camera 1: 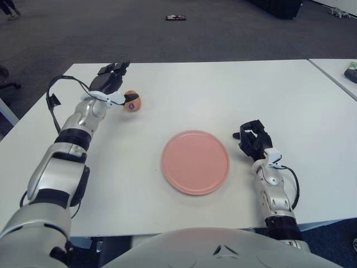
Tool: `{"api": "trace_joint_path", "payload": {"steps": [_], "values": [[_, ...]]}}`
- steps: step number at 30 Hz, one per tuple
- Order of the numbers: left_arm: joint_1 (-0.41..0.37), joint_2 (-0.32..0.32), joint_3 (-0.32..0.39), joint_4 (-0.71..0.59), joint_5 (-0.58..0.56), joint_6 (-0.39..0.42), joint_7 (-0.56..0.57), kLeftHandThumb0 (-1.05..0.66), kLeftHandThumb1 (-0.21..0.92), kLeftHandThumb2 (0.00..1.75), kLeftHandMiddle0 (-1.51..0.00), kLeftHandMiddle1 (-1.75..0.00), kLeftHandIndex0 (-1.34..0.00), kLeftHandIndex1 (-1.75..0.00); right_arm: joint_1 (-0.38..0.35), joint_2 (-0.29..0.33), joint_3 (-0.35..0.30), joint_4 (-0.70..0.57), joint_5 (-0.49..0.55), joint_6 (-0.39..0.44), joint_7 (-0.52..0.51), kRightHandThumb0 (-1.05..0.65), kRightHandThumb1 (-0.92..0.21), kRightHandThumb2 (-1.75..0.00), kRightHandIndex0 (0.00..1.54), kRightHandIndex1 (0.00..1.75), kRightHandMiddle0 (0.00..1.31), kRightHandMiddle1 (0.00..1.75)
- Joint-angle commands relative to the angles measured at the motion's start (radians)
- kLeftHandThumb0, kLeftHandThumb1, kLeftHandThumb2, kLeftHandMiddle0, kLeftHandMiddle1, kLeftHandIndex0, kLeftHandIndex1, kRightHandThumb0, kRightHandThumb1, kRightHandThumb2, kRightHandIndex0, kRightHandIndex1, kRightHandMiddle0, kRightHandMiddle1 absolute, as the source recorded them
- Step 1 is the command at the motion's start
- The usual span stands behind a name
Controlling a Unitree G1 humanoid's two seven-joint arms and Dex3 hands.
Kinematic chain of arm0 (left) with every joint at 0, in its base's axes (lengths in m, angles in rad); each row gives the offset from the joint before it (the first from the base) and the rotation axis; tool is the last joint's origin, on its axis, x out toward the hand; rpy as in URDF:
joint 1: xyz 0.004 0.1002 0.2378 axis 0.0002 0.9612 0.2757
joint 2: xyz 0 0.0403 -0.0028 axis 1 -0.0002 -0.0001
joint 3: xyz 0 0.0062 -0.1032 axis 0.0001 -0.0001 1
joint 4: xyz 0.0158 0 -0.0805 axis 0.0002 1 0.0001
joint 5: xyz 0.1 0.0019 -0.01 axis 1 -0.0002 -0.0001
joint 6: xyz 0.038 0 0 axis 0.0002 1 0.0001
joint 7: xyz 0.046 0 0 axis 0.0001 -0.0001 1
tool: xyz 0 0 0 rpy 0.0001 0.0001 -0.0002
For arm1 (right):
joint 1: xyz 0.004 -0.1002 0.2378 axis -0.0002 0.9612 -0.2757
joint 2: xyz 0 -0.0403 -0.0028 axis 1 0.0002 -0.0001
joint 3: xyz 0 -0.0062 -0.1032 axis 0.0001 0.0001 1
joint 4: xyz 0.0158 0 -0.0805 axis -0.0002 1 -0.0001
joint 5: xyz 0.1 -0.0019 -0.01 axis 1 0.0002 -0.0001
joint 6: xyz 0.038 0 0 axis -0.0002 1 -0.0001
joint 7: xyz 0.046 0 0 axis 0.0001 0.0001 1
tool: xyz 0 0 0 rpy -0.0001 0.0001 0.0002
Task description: Put the apple into the plate.
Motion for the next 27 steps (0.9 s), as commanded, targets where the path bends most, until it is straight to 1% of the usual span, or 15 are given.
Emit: {"api": "trace_joint_path", "payload": {"steps": [1, 3, 9, 12, 18, 20, 23, 27], "values": [[-0.05, 0.019, -0.034, 0.048, 0.013, -0.02, -0.052, -1.05, 0.61, 0.49, 0.0, 0.0, 0.0, 0.0, -0.001, 0.005, -0.004, -0.008, 0.011, -0.002, 0.0, -0.36, -0.78, -0.72, 0.47, 1.19, 0.27, 1.75], [-0.059, 0.02, -0.039, 0.062, 0.004, -0.03, -0.076, -1.05, 0.61, 0.48, 0.0, 0.0, 0.0, 0.0, 0.0, 0.005, -0.004, -0.009, 0.011, -0.003, 0.0, -0.36, -0.78, -0.72, 0.47, 1.19, 0.27, 1.75], [-0.087, 0.014, -0.048, 0.11, -0.031, -0.054, -0.208, -1.04, 0.59, 0.46, 0.0, 0.0, 0.0, 0.0, 0.001, 0.003, -0.006, -0.007, 0.006, -0.002, -0.004, -0.36, -0.79, -0.72, 0.47, 1.19, 0.27, 1.75], [-0.104, 0.013, -0.065, 0.122, -0.028, -0.046, -0.274, -1.01, 0.59, 0.46, 0.0, 0.0, 0.0, 0.0, 0.001, 0.003, -0.008, -0.007, 0.006, 0.0, -0.006, -0.36, -0.79, -0.71, 0.47, 1.19, 0.27, 1.75], [-0.127, 0.004, -0.077, 0.141, -0.038, -0.018, -0.385, -0.97, 0.57, 0.45, 0.0, 0.0, 0.0, 0.0, 0.002, 0.004, -0.007, -0.012, 0.002, 0.005, -0.01, -0.36, -0.79, -0.71, 0.46, 1.19, 0.27, 1.75], [-0.133, -0.001, -0.081, 0.149, -0.036, -0.007, -0.402, -0.96, 0.57, 0.46, 0.0, 0.0, 0.0, 0.0, 0.002, 0.004, -0.007, -0.013, 0.001, 0.006, -0.011, -0.36, -0.79, -0.71, 0.46, 1.2, 0.27, 1.75], [-0.148, -0.037, -0.1, 0.212, -0.017, 0.033, -0.382, -0.94, 0.56, 0.46, 0.0, 0.0, 0.0, 0.0, 0.002, 0.003, -0.007, -0.012, -0.002, 0.008, -0.015, -0.36, -0.79, -0.71, 0.46, 1.2, 0.27, 1.75], [-0.152, -0.054, -0.116, 0.24, -0.009, 0.053, -0.365, -0.94, 0.56, 0.47, 0.0, 0.0, 0.0, 0.0, 0.003, 0.003, -0.007, -0.015, -0.001, 0.01, -0.017, -0.36, -0.79, -0.71, 0.46, 1.2, 0.27, 1.75]]}}
